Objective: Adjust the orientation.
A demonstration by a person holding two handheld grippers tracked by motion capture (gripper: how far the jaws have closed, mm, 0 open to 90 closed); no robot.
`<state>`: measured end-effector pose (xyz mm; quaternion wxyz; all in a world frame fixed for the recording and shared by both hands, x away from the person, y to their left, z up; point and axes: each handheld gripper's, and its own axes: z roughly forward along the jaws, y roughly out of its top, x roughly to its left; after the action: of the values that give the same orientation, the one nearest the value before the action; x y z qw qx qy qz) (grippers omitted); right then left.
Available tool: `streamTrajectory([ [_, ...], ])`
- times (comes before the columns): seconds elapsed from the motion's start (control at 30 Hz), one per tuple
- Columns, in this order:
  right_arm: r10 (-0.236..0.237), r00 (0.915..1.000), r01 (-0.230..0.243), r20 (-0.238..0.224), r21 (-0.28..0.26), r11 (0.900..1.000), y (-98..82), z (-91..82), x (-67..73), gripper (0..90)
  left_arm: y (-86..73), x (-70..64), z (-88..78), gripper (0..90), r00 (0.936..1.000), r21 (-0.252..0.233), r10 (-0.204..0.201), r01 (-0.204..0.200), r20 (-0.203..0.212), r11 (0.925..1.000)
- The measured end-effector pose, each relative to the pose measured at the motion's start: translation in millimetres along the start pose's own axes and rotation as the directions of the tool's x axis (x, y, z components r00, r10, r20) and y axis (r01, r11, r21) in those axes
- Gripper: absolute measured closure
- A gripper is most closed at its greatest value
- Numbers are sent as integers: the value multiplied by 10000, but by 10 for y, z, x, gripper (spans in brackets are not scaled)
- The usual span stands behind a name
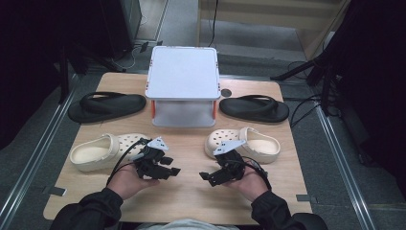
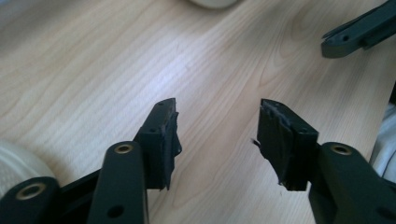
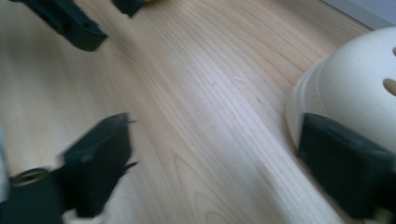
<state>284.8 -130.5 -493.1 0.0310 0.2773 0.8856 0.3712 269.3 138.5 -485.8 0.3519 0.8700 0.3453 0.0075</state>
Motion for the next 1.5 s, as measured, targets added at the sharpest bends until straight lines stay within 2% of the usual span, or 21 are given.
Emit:
streamTrajectory([
  [0.07, 99, 9999, -102, -123, -245, 9996, 12, -22, -10, 160, -5, -10, -7, 463, 9996, -89, 293, -293, -19, 9995],
  [0.1, 99, 9999, -102, -123, -245, 9996, 12, -22, -10, 160, -5, -10, -7, 456, 9996, -89, 293, -293, -19, 9995],
  [0.13, 154, 9999, -157, -67, -388, 9991, 21, -51, -10, 171, -12, -7, -2, 430, 9979, -95, 649, -649, 20, 9978],
  [0.17, 198, 9998, -201, -70, -436, 9988, 23, -60, -10, 195, -14, -1, 4, 404, 9971, -72, 763, -764, -44, 9971],
  [0.23, 173, 9997, -179, -172, -373, 9991, 28, -89, -17, 357, -9, 13, 14, 348, 9976, -10, 691, -691, -62, 9976],
  [0.27, -86, 9999, 81, -112, -418, 9991, 29, -107, -8, 378, 7, 48, 29, 329, 9986, 100, 519, -520, 100, 9986],
  [0.33, -406, 9992, 405, -6, -474, 9981, 32, -111, 11, 383, 18, 67, 16, 293, 9985, 82, 458, -461, 295, 9989],
  [0.4, -363, 9993, 361, -49, -404, 9985, 30, -102, 21, 405, 10, 76, -4, 269, 9967, 98, 562, -568, 583, 9983],
  [0.43, -296, 9995, 292, -100, -331, 9990, 27, -95, 26, 414, 10, 76, -4, 271, 9967, 98, 562, -568, 583, 9983],
  [0.47, -302, 9995, 301, -54, -269, 9992, 26, -82, 30, 416, 6, 73, -26, 291, 9970, 118, 658, -664, 412, 9977],
  [0.57, -306, 9995, 306, -9, -193, 9993, 27, -67, 33, 419, 6, 79, -63, 376, 9972, 92, 697, -700, 273, 9975],
  [0.63, -223, 9997, 222, -38, -191, 9996, 27, -69, 29, 428, 6, 89, -72, 399, 9977, 108, 599, -603, 331, 9981],
  [0.73, -190, 9998, 189, -25, -194, 9996, 24, -78, 24, 442, 8, 103, -76, 388, 9984, 28, 418, -419, 388, 9991],
  [0.93, -195, 9998, 194, -24, -256, 9995, 28, -107, 8, 449, 12, 131, -113, 377, 9988, -61, 397, -396, 298, 9992],
  [1.1, -78, 10000, 76, -60, -232, 9997, 24, -120, -6, 449, 19, 147, -146, 368, 9984, -290, 351, -338, 453, 9990],
  [1.27, -233, 9997, 232, -84, -11, 9997, 23, -106, -5, 440, 7, 149, -159, 401, 9985, -226, 466, -460, 279, 9987],
  [1.4, -286, 9994, 286, -214, 22, 9996, 42, -97, -1, 440, -21, 163, -200, 398, 9991, -263, 349, -343, 228, 9991],
  [1.5, -339, 9990, 340, -283, 36, 9994, 67, -86, -20, 440, -54, 182, -256, 377, 9997, -374, 84, -75, 245, 9993],
])
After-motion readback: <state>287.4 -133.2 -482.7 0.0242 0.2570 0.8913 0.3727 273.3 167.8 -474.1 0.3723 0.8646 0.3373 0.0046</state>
